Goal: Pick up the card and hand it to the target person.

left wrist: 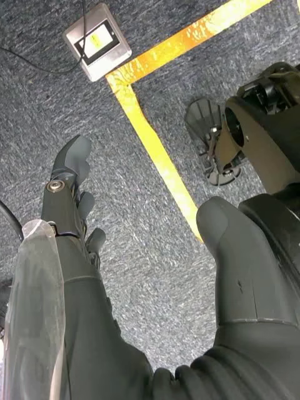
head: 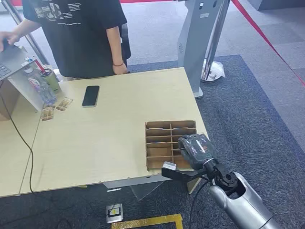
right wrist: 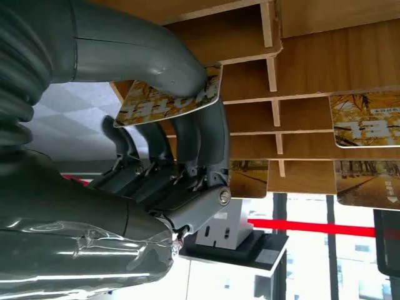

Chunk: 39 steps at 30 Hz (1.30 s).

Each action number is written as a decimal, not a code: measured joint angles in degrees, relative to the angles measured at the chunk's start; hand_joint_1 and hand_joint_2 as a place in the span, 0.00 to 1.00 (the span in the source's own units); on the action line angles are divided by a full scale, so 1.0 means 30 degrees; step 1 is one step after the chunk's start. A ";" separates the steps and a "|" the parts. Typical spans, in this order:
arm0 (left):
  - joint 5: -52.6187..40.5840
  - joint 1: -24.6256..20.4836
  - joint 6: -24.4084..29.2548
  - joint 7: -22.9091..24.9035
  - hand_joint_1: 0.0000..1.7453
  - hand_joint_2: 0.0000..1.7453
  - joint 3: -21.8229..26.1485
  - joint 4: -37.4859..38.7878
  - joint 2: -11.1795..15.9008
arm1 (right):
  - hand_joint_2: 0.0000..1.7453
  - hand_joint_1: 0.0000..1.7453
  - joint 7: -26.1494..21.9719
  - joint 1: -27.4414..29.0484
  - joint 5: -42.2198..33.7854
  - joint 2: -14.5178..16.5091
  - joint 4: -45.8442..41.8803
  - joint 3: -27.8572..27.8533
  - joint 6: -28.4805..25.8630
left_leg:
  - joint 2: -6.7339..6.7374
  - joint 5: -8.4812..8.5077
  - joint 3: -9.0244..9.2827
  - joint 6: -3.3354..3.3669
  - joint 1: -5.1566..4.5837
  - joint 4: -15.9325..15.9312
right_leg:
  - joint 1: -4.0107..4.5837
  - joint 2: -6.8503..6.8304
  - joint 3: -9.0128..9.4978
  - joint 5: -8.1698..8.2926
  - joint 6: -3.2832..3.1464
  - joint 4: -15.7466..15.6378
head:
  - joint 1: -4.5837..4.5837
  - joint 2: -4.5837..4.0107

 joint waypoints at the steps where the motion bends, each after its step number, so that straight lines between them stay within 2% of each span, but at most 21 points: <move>1: 0.0000 0.0000 0.0001 0.0000 0.00 1.00 0.0000 0.0000 0.0000 | 1.00 1.00 0.0011 -0.0005 0.0012 0.0000 0.0001 0.0008 0.0000 | 0.0000 0.0000 0.0001 0.0000 0.0000 0.0000 | 0.0000 0.0000 0.0001 0.0000 0.0000 0.0000 | 0.0002 0.0000; 16: 0.0027 0.0006 0.0003 0.0007 0.00 1.00 -0.0002 0.0000 -0.0007 | 1.00 1.00 0.0228 -0.0056 0.0518 -0.0033 -0.0899 -0.0306 0.0348 | 0.0003 0.0000 0.0010 0.0000 0.0000 0.0007 | -0.0001 0.0004 -0.0001 0.0001 0.0000 -0.0001 | 0.0004 0.0000; 32: 0.0071 0.0044 0.0000 -0.0044 0.00 1.00 0.0000 0.0000 0.0016 | 1.00 1.00 0.0332 0.0584 0.0516 -0.1280 -0.6600 -0.2131 0.1920 | 0.0011 0.0000 0.0010 0.0001 -0.0002 0.0026 | -0.0004 0.0014 0.0001 0.0007 0.0007 -0.0004 | 0.0004 0.0000; 39: -0.0049 0.0044 0.0001 -0.0066 0.00 1.00 -0.0002 0.0000 0.0015 | 1.00 1.00 0.0665 0.0771 0.0344 -0.1588 -0.8849 -0.3120 0.1229 | 0.0011 0.0000 0.0010 0.0001 -0.0002 0.0026 | -0.0003 0.0014 0.0004 0.0008 0.0008 -0.0003 | 0.0005 0.0000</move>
